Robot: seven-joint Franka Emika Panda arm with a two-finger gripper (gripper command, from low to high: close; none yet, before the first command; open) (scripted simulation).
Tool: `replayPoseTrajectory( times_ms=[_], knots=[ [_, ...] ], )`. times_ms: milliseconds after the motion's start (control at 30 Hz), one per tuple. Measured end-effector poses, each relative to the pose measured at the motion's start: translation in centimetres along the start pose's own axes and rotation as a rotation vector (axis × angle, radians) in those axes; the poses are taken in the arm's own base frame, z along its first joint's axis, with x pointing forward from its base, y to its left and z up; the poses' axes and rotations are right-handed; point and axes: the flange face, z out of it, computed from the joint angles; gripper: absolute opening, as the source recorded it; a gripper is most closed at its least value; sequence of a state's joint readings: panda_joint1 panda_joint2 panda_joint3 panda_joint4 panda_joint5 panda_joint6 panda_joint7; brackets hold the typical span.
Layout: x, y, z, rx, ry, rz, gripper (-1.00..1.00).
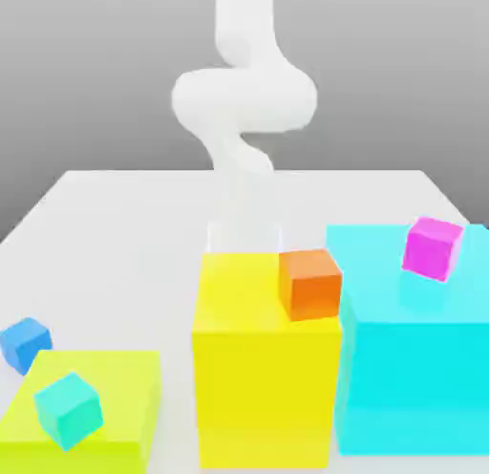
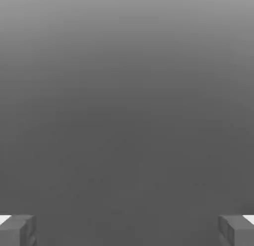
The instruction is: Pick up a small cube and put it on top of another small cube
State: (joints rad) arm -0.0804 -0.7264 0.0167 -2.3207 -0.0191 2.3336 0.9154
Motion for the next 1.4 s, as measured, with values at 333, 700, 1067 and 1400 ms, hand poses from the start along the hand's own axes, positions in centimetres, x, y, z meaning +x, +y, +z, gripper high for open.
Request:
replayPoseTrajectory(
  times_ms=[333, 700, 1067, 1400],
  knots=[
    [5.8, 11.3, 16.0, -0.33, 0.073, 0.602, 0.0],
    [7.2, 30.9, 27.3, -0.62, 0.181, 1.288, 0.0],
    [1.3, 48.7, 32.9, -0.827, 0.279, 1.928, 0.0],
    [-1.2, 51.7, 36.6, -0.831, 0.284, 1.943, -1.0]
  ],
)
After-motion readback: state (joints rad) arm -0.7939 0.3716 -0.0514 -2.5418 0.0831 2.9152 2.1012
